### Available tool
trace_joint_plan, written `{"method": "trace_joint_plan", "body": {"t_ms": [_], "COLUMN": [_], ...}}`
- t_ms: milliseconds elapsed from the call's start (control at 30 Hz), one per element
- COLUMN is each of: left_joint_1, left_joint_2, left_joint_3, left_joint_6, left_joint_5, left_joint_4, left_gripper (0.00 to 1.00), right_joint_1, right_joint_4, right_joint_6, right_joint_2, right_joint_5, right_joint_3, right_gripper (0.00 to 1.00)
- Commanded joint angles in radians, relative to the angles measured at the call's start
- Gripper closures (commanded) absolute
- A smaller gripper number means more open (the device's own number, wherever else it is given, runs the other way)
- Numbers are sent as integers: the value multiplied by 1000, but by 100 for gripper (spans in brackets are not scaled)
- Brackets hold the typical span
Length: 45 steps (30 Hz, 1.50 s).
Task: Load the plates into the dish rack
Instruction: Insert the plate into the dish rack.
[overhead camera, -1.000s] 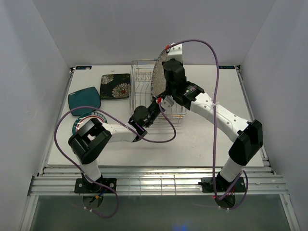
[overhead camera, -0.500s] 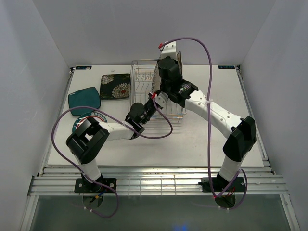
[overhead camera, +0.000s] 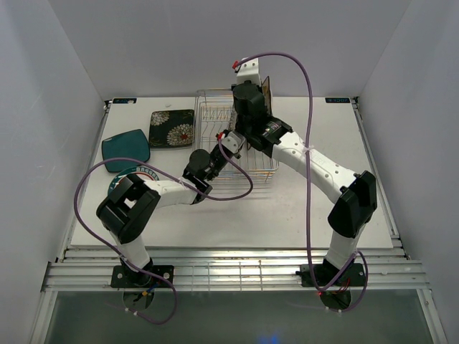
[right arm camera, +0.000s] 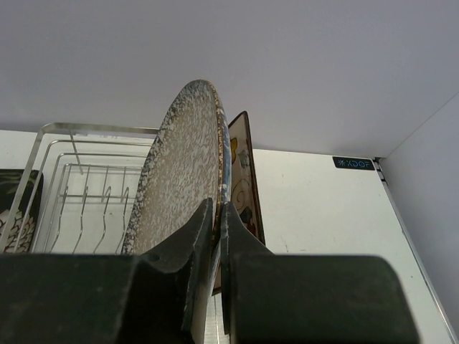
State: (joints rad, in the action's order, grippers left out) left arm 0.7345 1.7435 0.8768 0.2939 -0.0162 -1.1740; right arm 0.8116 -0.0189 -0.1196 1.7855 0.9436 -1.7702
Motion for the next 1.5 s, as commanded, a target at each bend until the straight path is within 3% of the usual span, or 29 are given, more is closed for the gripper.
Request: {"method": "trace_joint_plan", "body": {"t_ms": [0,833,1200,1467], "left_joint_1": [-29,-76,-86,-89], "left_joint_2": [-50,-6,56,91], "left_joint_3": [25,-19,31,76], "left_joint_6": [-50,-121,-121,-118], "left_joint_5": [-64,-54,-44,-48], "left_joint_4": [-29,-62,-27,20], "left_gripper": [100,100,100,94], "right_joint_1": [15,5,-43,-72], "right_joint_4": [224,254,272,301], "right_joint_6": [-43,-34,-9,-2], "right_joint_2": [-35,35,40,61], "right_joint_5": [-11,-129,-227,-298], "right_joint_3": [-107,-74,-35,-34], "right_gripper": [92,92,92,92]}}
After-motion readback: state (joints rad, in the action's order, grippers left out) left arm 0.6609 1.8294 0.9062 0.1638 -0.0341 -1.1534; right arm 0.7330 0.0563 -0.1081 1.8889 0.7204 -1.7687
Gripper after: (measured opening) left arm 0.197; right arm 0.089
